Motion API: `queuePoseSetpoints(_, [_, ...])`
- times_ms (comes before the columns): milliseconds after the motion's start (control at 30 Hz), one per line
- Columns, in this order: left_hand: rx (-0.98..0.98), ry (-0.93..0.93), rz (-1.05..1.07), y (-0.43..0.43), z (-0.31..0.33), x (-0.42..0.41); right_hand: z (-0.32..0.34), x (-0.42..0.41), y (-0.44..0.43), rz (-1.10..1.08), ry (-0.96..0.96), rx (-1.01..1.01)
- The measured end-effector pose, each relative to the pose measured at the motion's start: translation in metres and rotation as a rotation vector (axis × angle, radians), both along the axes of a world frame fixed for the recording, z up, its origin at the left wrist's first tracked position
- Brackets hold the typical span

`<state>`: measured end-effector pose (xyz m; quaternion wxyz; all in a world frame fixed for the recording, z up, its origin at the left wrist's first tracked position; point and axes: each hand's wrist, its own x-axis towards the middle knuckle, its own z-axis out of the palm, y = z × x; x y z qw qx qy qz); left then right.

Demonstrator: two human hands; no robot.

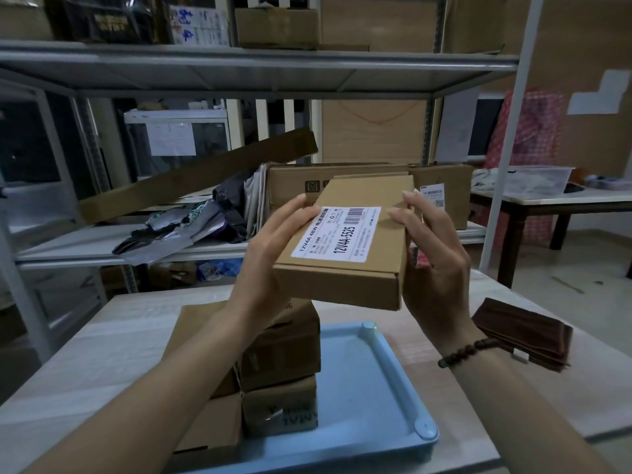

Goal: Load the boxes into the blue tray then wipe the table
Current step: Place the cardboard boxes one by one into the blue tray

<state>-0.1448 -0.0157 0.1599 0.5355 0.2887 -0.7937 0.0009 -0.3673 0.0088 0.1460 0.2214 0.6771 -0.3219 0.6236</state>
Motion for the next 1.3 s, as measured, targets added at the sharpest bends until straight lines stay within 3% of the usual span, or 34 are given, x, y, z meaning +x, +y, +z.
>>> queuePoseSetpoints(200, [-0.013, -0.118, 0.014, 0.0, -0.002, 0.004, -0.003, -0.004, -0.002, 0.035, 0.025, 0.01])
queuePoseSetpoints(300, [0.03, -0.114, -0.008, 0.003, 0.011, 0.005, 0.0, -0.01, -0.003, 0.122, -0.066, 0.21])
queuePoseSetpoints(433, [0.293, -0.071, -0.086, 0.013, 0.032, -0.003, 0.01, -0.008, 0.007, 0.282, -0.217, 0.471])
queuePoseSetpoints(667, [0.625, 0.178, -0.12, 0.015, 0.039, -0.016, 0.028, 0.0, 0.02, 0.431, -0.476, 0.719])
queuePoseSetpoints(933, [0.915, 0.4, 0.068, 0.005, 0.04, 0.007, 0.032, 0.032, 0.015, 0.533, -0.668, 1.247])
queuePoseSetpoints(1133, [1.078, 0.612, 0.168, -0.007, 0.029, 0.045, 0.032, 0.085, -0.009, 0.496, -0.706, 1.36])
queuePoseSetpoints(1300, [1.139, 0.591, 0.296, -0.003, 0.007, 0.063, 0.016, 0.107, -0.023, 0.429, -0.646, 1.383])
